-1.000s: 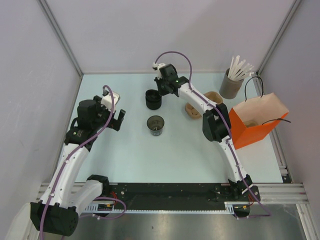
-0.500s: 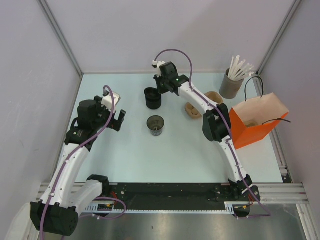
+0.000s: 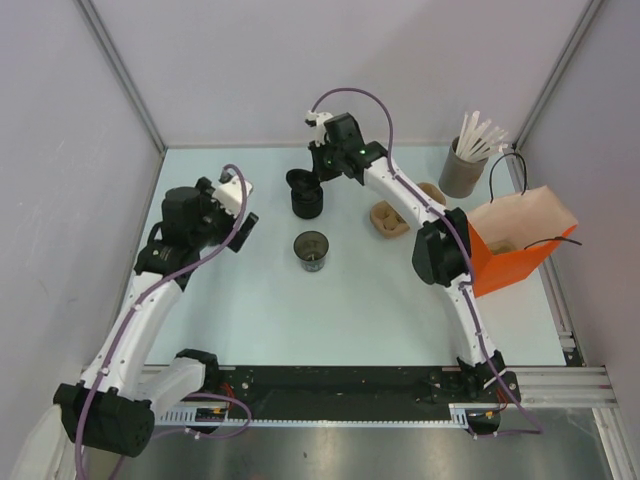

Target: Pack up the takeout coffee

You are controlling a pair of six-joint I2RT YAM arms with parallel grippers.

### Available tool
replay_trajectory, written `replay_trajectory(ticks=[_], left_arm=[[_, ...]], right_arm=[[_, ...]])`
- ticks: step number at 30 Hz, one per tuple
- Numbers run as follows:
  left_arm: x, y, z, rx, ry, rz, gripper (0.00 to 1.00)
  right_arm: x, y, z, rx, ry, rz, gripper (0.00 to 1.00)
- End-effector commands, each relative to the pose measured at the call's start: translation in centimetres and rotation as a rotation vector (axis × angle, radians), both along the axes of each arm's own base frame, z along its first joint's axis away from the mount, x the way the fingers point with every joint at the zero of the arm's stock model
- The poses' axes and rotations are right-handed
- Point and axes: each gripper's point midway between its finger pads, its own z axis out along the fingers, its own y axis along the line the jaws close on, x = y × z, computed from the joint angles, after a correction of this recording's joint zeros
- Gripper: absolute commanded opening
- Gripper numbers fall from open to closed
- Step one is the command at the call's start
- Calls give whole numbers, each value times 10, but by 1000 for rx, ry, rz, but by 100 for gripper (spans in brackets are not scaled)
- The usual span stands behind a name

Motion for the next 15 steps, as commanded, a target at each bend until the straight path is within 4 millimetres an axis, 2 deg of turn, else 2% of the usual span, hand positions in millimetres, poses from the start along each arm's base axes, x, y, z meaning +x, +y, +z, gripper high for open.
replay_trajectory(ticks=[1, 2, 3, 5, 8, 9, 11, 12, 14, 15], left_arm=[[25, -4, 47, 157, -194, -54, 100], [28, -10, 51, 208, -225, -103, 100], [29, -16, 53, 222, -241, -148, 100], [32, -24, 57, 260, -272, -212, 100], [34, -40, 65, 277, -300, -309, 100], [34, -47, 72, 277, -310, -344, 100], [27, -65, 69, 254, -293, -449, 100], [24, -73, 80, 239, -308, -488, 100], [14, -91, 80, 192, -286, -588, 100], [11, -96, 91, 176, -305, -613, 100]], right_arm=[[-19, -5, 90, 105, -92, 88, 6], [-25, -7, 101, 118, -98, 106, 5], [-31, -9, 100, 115, -74, 124, 5], [-44, -14, 114, 139, -66, 168, 6], [-63, -22, 116, 173, 0, 231, 6], [-73, -26, 125, 176, -8, 266, 6], [-90, -29, 123, 182, 16, 345, 6], [-102, -33, 127, 177, 30, 375, 6], [-118, -35, 127, 178, 52, 434, 6], [-126, -39, 126, 167, 60, 465, 6]])
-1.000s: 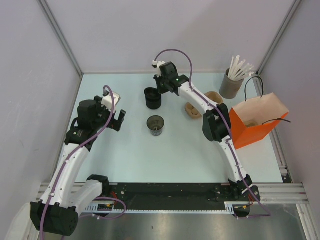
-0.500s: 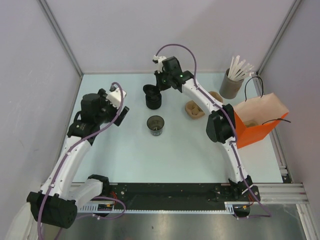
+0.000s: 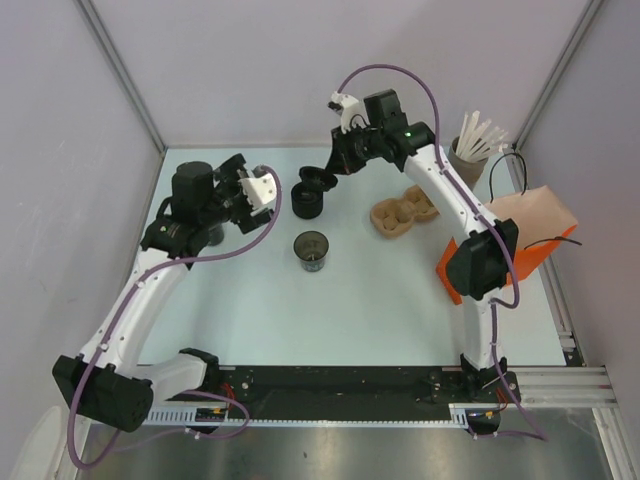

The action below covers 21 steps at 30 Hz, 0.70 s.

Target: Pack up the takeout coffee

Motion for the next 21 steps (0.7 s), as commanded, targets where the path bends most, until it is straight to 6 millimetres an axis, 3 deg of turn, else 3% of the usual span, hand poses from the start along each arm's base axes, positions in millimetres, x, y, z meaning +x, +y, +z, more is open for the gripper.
replay_trajectory(ticks=[1, 6, 11, 12, 17, 21], left_arm=[[-23, -44, 41, -54, -53, -274, 100], [-38, -61, 41, -56, -12, -413, 100], [-78, -77, 28, -30, 42, -659, 100], [-88, -84, 34, -62, 42, -715, 100], [-122, -94, 43, -106, 38, -894, 100], [-125, -102, 56, -174, 32, -923, 100]], right_arm=[[-62, -6, 27, 40, 17, 226, 6], [-97, -13, 37, 83, 37, 327, 7], [-131, -13, 62, 174, 38, 464, 7], [-135, -13, 65, 183, 45, 477, 8], [-142, -23, 81, 264, 69, 523, 8], [-148, -27, 86, 311, 90, 557, 8]])
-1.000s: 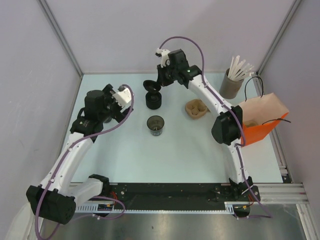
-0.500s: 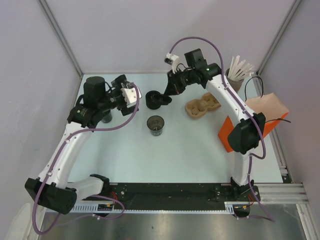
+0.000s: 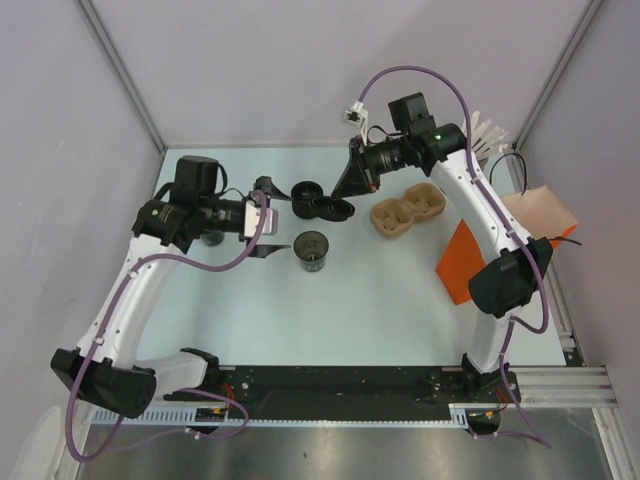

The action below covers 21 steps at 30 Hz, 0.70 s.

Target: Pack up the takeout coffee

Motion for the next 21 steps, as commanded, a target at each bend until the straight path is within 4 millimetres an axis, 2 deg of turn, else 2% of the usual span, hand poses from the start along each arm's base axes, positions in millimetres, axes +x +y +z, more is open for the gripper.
replay_trajectory(ticks=[1, 8, 11, 12, 14, 15, 19, 21], left_arm=[[-27, -20, 38, -146, -47, -181, 100], [-29, -34, 54, -228, 27, -226, 96], [-25, -34, 47, -207, 42, -207, 96], [-23, -32, 42, -188, 44, -186, 96], [-25, -28, 35, -159, 34, -172, 96], [-25, -24, 28, -136, 35, -148, 96], [-33, -11, 9, -81, 104, -80, 95], [-43, -3, -14, -37, 171, -51, 100]], right_arm=[[-22, -9, 27, 100, 12, 84, 8], [-37, -6, 34, 153, 50, 160, 8], [-27, -2, 20, 81, -1, 99, 7], [-21, -6, 9, 40, -3, 68, 7], [-12, -15, 0, -5, -44, 21, 7], [-8, -23, -18, -73, -47, -13, 9], [-20, -44, -45, -175, -104, -3, 21], [-36, -56, -42, -167, -119, 48, 36]])
